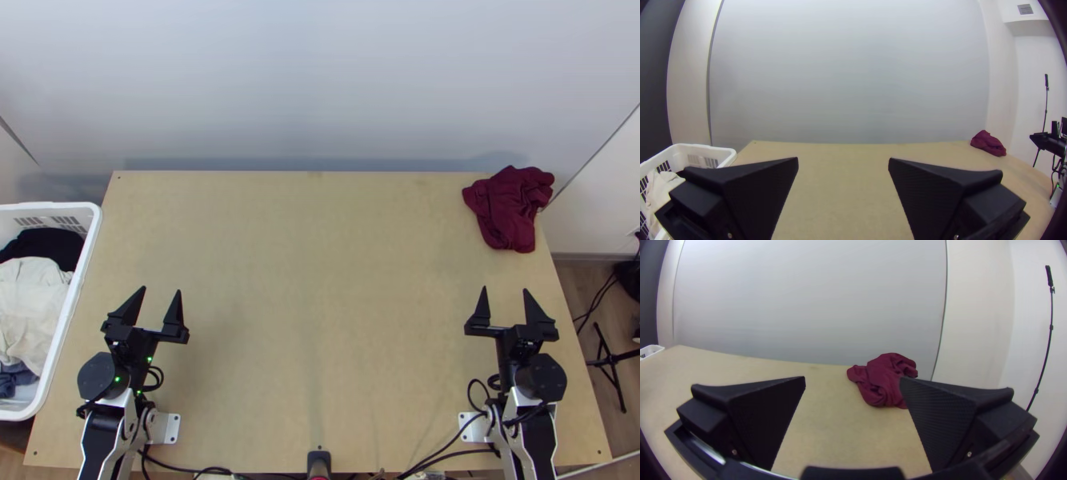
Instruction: Fold the t-shirt
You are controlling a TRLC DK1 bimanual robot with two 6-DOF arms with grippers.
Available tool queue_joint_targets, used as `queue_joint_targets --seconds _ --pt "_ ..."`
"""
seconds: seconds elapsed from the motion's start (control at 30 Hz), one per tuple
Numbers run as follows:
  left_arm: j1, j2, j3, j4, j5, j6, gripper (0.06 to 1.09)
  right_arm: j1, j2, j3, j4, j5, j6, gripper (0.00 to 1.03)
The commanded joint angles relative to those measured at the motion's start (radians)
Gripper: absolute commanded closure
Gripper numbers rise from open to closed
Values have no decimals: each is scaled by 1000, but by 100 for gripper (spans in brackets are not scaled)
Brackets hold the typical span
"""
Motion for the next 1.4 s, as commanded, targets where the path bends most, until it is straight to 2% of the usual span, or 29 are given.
queue_joint_targets --seconds 0.0,0.43,0.57,0.73,0.9,1.13,1.2,1.27,1.37 --pt "0 0 0 0 0 1 10 0 0 0 0 0 2 4" --pt "-11 0 0 0 0 -19 10 5 0 0 0 -3 8 4" --pt "17 0 0 0 0 30 10 17 0 0 0 -6 9 4" --pt "11 -1 0 3 0 -16 10 -2 -1 2 0 -4 -21 4" --pt "-8 2 0 -4 0 69 10 -52 0 0 0 -4 -43 4" --pt "-9 5 2 -4 -3 78 10 -26 -3 -20 58 -6 -43 4" --pt "-28 2 0 -3 -4 151 10 -5 -4 -17 92 -4 -40 4" --pt "-31 3 0 -4 -4 168 16 -21 -4 -18 104 -4 -20 4" --pt "-26 3 0 5 -7 164 16 -31 -3 -21 94 -4 17 5"
